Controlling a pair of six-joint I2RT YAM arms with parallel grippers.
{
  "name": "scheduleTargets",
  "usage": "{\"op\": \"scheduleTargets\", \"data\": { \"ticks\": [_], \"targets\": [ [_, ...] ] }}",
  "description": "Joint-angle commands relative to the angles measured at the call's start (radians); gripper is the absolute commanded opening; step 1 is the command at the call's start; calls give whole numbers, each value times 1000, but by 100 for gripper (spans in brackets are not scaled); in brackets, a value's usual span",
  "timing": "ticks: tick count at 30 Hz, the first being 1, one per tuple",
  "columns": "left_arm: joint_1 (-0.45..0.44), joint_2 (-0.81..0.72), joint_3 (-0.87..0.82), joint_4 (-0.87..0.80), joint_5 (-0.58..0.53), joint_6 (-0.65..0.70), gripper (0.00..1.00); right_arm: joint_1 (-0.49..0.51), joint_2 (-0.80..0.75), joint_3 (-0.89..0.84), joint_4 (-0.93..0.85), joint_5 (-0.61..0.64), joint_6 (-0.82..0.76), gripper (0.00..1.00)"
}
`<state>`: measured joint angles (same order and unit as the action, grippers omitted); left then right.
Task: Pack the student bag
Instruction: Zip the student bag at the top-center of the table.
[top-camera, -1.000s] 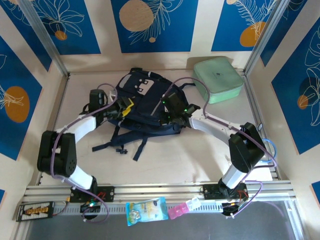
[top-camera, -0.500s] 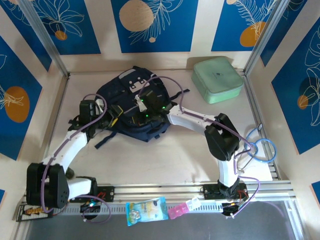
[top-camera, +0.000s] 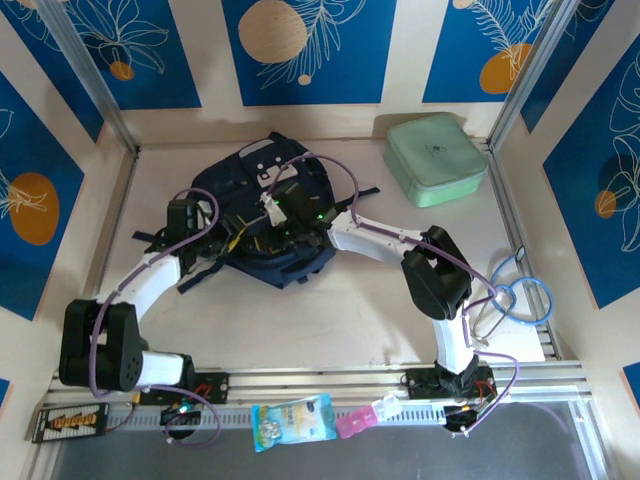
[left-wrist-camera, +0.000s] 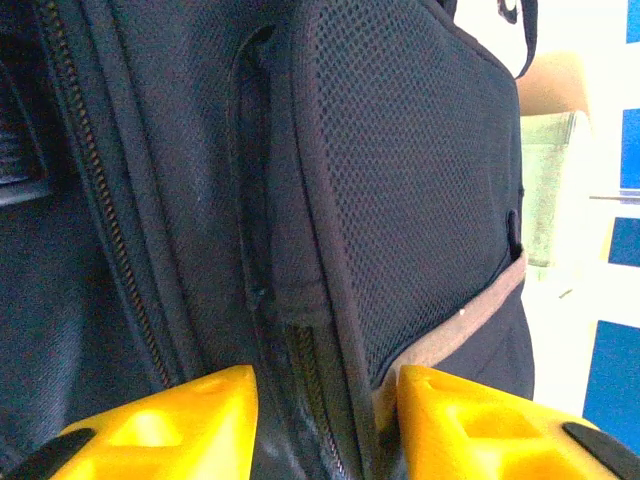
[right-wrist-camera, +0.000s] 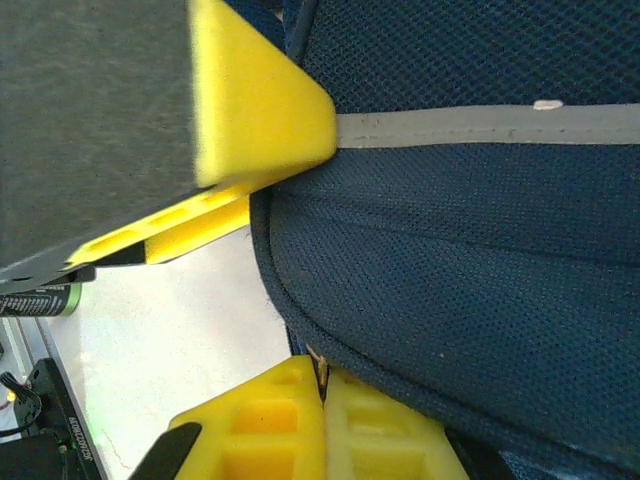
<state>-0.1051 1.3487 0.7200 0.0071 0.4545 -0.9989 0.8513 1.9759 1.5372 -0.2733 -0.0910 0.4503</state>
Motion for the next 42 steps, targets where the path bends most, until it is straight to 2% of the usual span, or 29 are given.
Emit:
{"op": "scheduleTargets", "data": {
  "ticks": [1, 6, 11, 16, 18, 22, 29, 34, 36, 40, 42],
  "targets": [
    [-7, 26, 39, 73, 48, -11, 36, 16, 1, 24, 35, -78, -2, 0],
    [-7, 45, 36, 66, 23, 15, 14, 11, -26, -10, 26, -43, -27, 0],
    [-4, 48, 38, 37, 1, 51, 0, -32, -77, -75, -16, 90, -49, 0],
    [-4, 45, 40, 19, 1, 71, 0, -114, -107, -127, -108, 272, -11, 0],
    [-3, 44, 41, 18, 4, 73, 0, -138, -112, -136, -109, 254, -23, 0],
    [-4, 45, 42, 20, 8, 69, 0, -126, -96, -113, -107, 214, -81, 1],
    [-4, 42, 53, 13, 23, 73, 0, -114, -26, -50, -144, 192, -70, 14],
    [-4, 43, 55, 35, 42, 52, 0, -118, -5, -37, -145, 175, -57, 18],
    [-3, 44, 60, 42, 47, 45, 0, -122, -1, -35, -144, 179, -47, 17],
    [-3, 40, 71, 20, 38, 66, 0, -137, -25, -46, -141, 253, -35, 0],
    [-4, 36, 75, -7, 28, 86, 0, -165, -57, -69, -142, 290, -9, 0]
  ]
}}
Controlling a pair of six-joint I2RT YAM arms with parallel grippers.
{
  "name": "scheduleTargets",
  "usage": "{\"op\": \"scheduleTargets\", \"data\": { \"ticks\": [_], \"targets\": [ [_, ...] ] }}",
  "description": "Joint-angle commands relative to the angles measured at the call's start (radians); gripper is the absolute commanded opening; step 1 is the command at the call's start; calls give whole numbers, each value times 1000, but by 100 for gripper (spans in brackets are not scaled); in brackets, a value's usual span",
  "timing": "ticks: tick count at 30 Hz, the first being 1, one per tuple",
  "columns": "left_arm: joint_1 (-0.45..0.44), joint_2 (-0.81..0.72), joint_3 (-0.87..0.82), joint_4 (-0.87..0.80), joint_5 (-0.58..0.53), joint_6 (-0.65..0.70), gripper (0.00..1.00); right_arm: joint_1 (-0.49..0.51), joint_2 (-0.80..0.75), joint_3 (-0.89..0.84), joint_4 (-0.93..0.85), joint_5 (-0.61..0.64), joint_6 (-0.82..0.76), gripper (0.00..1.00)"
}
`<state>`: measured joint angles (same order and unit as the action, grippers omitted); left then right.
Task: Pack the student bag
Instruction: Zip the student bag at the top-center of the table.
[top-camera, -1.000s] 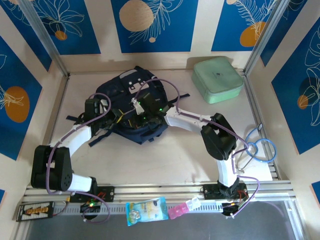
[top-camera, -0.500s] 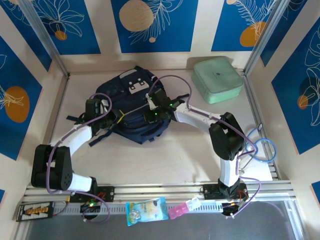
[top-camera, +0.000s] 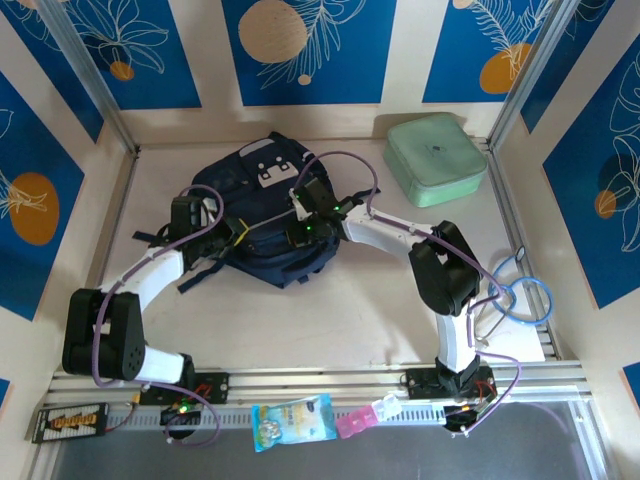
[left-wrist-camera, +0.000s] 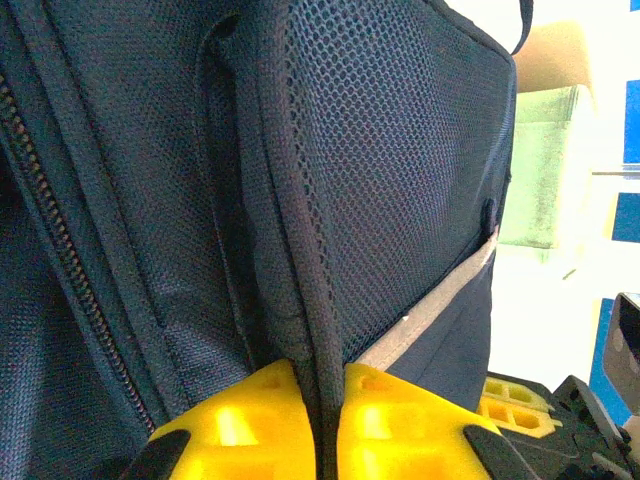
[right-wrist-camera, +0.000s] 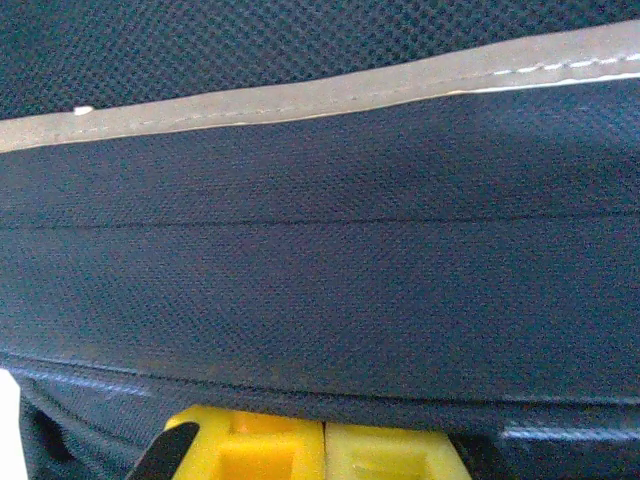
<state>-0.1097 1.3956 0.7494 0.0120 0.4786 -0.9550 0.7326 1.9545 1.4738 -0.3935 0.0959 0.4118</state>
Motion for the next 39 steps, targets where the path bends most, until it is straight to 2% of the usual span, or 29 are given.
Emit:
{"op": "scheduleTargets", "data": {
  "ticks": [1, 5, 9, 16, 22, 24, 26, 29, 33, 36, 39],
  "targets": [
    [0, -13, 46, -25, 0, 49, 0, -65, -50, -21, -21, 103, 42, 0],
    [-34, -11, 99, -91, 44, 126, 0, -161, -118, -115, -4, 52, 97, 0],
    [-38, 1, 130, -139, 51, 172, 0, -233, -162, -189, 26, -50, 87, 0],
    [-38, 105, 206, -166, 60, 234, 0, -187, -272, -282, 30, -124, 32, 0],
    [-33, 243, 387, -276, -24, 343, 2, -115, -352, -368, 82, -220, 51, 0],
    [-29, 265, 430, -296, -84, 352, 12, -82, -338, -362, 114, -243, 69, 0],
    [-20, 269, 455, -313, -144, 355, 17, -55, -299, -334, 145, -274, 80, 0],
    [-10, 231, 440, -327, -242, 331, 36, -18, -216, -257, 182, -297, 97, 0],
    [-1, 154, 388, -353, -296, 341, 59, 21, -113, -126, 202, -326, 116, 0],
    [0, 106, 374, -407, -290, 349, 63, 28, -58, -49, 200, -361, 128, 0],
    [0, 60, 329, -375, -207, 294, 63, 37, -23, 5, 178, -364, 112, 0]
  ]
}}
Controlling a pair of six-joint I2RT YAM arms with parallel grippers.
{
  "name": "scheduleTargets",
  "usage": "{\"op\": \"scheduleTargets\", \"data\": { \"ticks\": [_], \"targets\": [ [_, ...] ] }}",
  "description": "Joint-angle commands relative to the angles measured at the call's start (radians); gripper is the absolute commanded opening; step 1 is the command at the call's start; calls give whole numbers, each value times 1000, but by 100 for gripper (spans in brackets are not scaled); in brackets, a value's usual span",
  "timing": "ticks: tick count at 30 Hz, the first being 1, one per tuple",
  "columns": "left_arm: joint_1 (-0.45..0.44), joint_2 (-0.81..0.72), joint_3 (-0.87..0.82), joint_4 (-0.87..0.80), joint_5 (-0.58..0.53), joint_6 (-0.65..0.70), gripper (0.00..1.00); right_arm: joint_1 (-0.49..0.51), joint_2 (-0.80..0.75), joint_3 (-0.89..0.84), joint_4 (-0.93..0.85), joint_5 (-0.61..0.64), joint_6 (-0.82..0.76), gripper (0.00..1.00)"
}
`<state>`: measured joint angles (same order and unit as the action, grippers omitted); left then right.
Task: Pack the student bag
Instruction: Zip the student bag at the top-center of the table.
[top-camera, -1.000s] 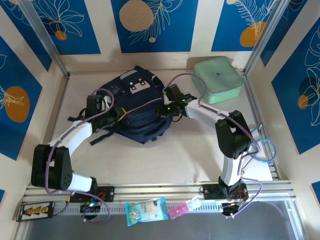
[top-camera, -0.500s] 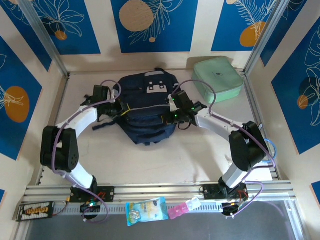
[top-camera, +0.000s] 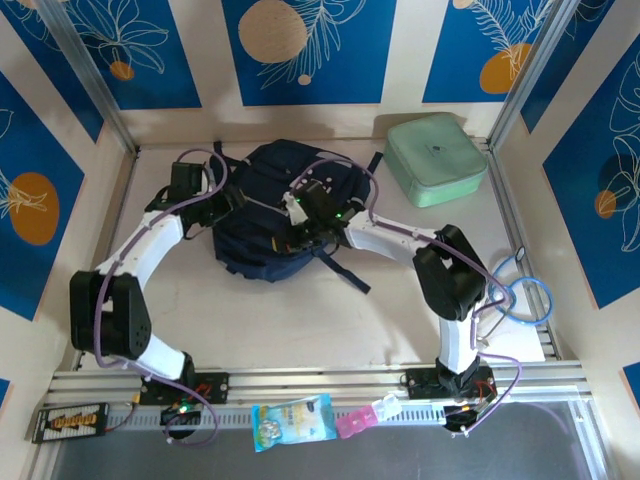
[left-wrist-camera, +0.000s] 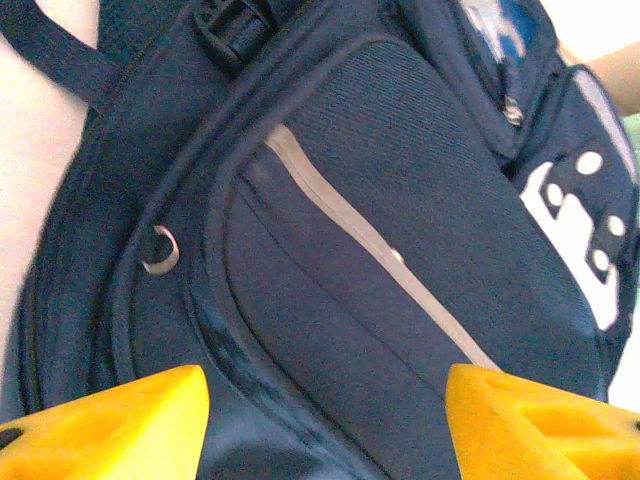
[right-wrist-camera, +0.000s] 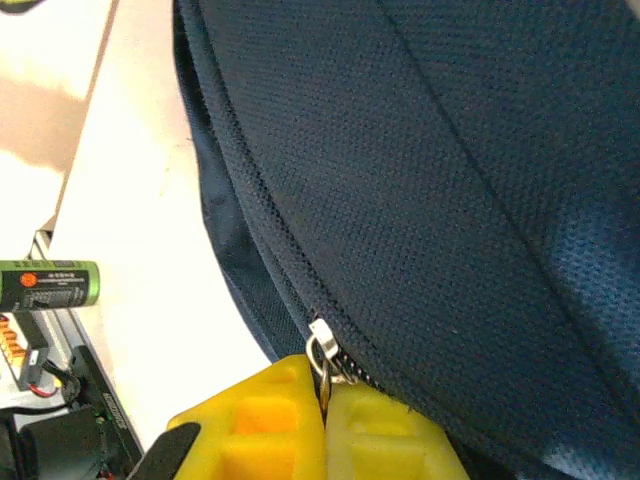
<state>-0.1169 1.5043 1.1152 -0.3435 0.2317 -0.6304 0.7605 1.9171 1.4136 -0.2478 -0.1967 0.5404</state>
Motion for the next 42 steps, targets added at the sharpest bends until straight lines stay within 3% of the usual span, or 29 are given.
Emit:
{"op": "scheduleTargets", "data": {
  "ticks": [1, 7, 18, 26, 30, 35, 42],
  "targets": [
    [8, -58, -59, 12, 76, -58, 63, 12, 22, 76, 26, -71, -21, 0],
    [-16, -26, -153, 235, 263, -278, 58, 26, 44, 92, 22, -76, -38, 0],
    [-56, 32, -167, 279, 223, -378, 48, 35, 58, 109, -9, -76, -69, 0],
    [-65, 6, -186, 213, 110, -399, 31, 52, 26, 129, -174, 103, -103, 0],
    [-66, -1, -193, 244, 78, -403, 12, 51, 6, 159, -272, 179, -178, 0],
    [-66, 20, -157, 233, 92, -358, 3, 6, -40, 131, -360, 173, -352, 0],
    [-66, 25, -164, 226, 98, -336, 0, -108, -98, 71, -386, 154, -405, 0]
  ]
}}
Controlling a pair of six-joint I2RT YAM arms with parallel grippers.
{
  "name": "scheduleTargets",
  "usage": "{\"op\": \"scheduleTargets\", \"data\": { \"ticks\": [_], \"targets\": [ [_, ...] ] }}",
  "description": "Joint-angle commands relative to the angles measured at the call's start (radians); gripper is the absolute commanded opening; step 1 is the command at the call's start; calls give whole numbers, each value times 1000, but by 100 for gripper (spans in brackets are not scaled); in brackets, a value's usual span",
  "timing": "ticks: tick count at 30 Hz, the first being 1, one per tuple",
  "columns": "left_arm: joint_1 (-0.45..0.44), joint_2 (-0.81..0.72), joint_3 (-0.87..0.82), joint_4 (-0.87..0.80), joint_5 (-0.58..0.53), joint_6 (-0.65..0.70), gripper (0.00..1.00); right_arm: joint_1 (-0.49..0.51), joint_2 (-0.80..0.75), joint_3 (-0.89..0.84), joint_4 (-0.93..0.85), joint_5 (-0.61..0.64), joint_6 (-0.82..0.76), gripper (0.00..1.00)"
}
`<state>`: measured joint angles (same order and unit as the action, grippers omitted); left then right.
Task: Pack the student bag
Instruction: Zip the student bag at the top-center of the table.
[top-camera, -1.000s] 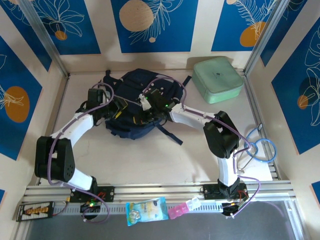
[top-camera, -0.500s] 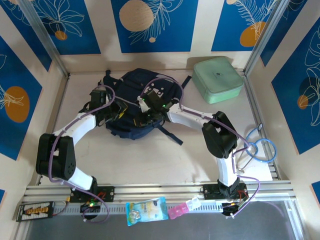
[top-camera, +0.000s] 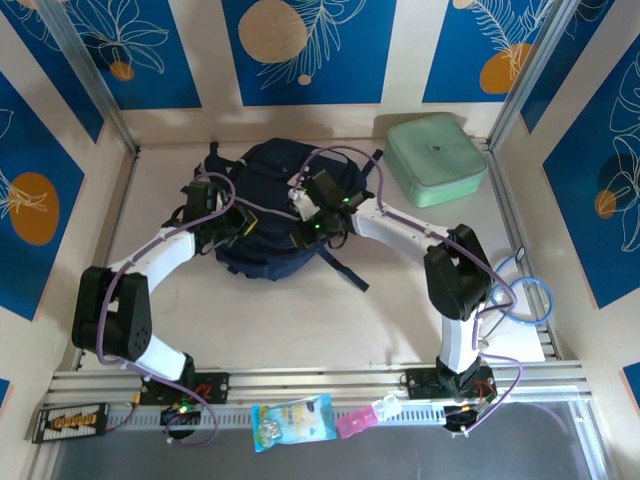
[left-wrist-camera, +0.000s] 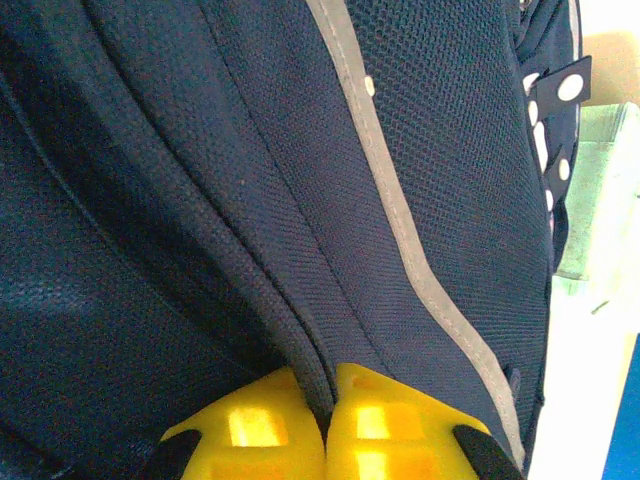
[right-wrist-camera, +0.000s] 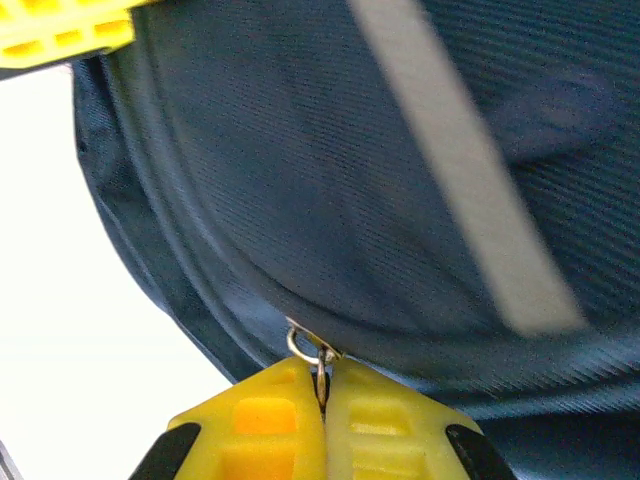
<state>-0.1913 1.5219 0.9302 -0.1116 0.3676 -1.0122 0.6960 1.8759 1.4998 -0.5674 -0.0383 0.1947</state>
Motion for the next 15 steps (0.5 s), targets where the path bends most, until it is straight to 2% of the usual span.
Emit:
{"op": "scheduleTargets", "data": {
  "ticks": [1, 7, 10, 15],
  "targets": [
    [9, 8, 21, -7, -35, 48, 0, -54, -54, -12, -69, -1, -60, 0],
    [8, 13, 35, -65, -1, 122, 0, -102, -5, 62, -101, 81, -34, 0],
    [8, 12, 42, -108, 5, 164, 0, -122, 39, 131, -147, 144, 30, 0],
    [9, 12, 42, -141, 19, 216, 0, -171, 72, 175, -173, 157, 137, 0]
  ]
}}
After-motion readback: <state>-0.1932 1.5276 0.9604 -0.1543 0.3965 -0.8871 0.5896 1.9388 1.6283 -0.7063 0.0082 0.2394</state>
